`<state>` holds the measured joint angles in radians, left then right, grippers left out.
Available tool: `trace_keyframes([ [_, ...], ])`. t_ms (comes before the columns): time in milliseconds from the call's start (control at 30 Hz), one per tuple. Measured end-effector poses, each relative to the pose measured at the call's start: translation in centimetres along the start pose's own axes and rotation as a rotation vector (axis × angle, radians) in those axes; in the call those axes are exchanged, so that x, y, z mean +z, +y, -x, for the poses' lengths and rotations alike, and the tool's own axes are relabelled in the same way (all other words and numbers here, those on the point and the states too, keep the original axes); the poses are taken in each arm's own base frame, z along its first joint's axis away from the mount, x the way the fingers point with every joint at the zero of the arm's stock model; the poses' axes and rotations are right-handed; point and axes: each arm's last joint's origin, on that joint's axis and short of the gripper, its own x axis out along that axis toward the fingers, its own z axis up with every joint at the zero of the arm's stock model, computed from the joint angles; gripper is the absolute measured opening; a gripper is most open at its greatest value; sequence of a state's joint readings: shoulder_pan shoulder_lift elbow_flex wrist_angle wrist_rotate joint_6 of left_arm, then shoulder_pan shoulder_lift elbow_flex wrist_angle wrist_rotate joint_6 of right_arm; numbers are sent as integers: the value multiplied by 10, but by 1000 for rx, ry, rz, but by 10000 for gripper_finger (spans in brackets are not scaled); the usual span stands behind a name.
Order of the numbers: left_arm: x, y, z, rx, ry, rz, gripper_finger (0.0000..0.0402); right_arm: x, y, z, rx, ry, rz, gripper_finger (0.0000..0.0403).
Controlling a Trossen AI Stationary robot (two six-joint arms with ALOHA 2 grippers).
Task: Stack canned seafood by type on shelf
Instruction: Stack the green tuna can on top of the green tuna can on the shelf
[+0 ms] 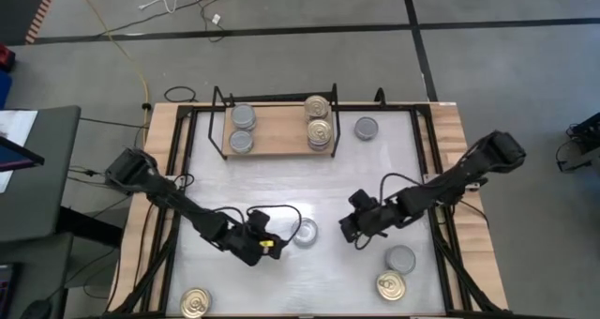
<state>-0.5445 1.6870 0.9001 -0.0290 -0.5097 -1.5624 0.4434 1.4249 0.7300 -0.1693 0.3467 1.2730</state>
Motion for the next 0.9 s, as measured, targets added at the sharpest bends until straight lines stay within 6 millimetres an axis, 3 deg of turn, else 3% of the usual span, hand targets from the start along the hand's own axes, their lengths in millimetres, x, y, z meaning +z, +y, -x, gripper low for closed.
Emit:
trace_keyframes([
  [167,4,-1,-16,-9,-17,70,284,-5,8,-26,79,-26,-38,78],
  [600,22,-2,-24,-19,-48,68,284,-6,13,-59,184,-77,-74,174],
  [900,22,-2,-25,-20,-22,146,284,-4,9,-70,187,-42,-98,157],
])
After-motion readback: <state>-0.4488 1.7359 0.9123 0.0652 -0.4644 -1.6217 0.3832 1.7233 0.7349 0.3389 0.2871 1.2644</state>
